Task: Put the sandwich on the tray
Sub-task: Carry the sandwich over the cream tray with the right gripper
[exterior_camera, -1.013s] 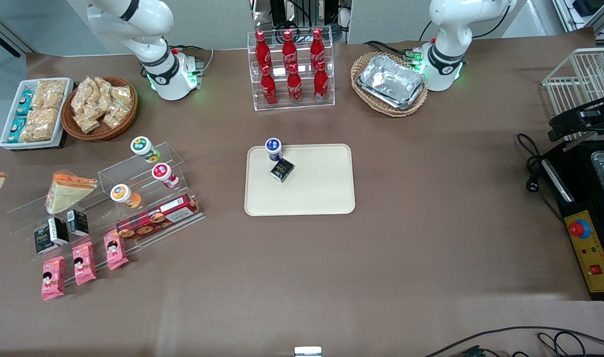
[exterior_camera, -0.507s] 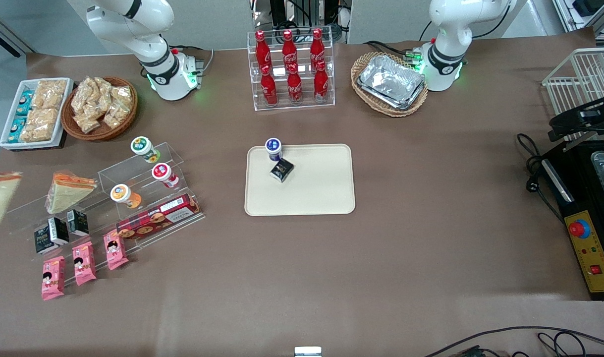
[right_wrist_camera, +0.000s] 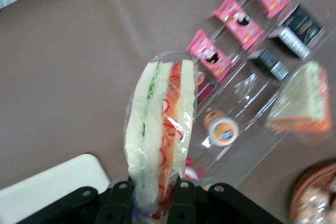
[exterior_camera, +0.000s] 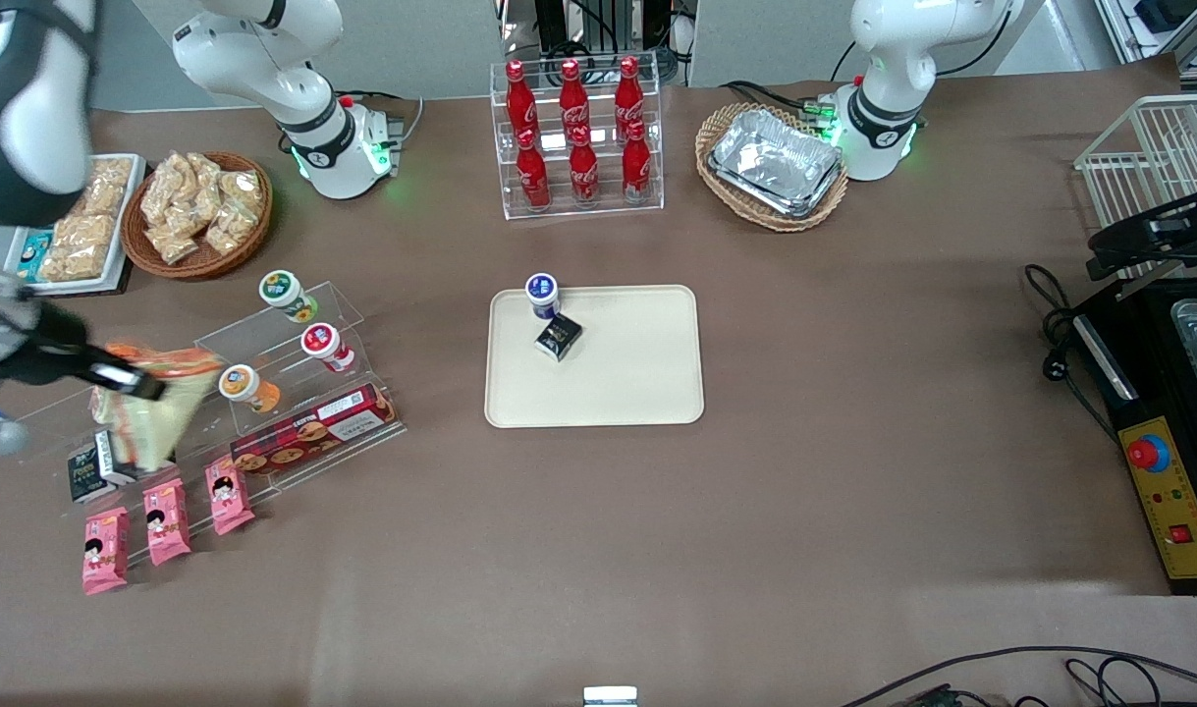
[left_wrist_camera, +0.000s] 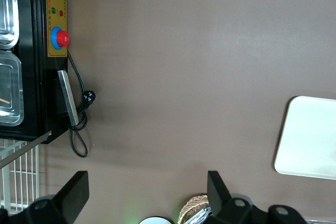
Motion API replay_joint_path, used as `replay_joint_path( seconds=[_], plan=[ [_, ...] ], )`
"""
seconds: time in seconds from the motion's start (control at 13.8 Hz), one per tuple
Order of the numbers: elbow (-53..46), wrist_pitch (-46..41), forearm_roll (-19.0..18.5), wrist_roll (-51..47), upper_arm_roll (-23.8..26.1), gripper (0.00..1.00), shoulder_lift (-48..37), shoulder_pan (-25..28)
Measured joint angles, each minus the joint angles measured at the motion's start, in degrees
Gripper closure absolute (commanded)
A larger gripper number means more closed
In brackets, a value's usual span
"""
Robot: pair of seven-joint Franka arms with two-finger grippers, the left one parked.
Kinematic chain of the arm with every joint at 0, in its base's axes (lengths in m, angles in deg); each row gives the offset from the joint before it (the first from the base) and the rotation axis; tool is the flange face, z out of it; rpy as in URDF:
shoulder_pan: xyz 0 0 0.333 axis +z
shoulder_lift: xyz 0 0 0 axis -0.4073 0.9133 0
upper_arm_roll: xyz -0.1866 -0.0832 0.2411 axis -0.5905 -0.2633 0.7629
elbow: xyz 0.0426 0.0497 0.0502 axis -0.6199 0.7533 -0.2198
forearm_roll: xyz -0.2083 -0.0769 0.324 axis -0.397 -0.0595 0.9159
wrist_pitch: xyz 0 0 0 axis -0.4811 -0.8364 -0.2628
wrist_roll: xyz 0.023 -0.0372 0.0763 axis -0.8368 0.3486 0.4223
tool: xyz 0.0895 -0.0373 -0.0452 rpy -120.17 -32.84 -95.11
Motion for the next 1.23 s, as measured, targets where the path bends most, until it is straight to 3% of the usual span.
replay_joint_path(
  seconds=[0.36,0.65,1.23],
  plan=[
    [0.0,0.5,0.0,-26.2,1.8,1.0,0.7,11.2],
    [0.4,5.9,0.1,-43.0,2.0,1.0,4.9,18.5],
    [1.1,19.7,5.0,-68.2,6.8,1.0,17.5,26.2]
  ],
)
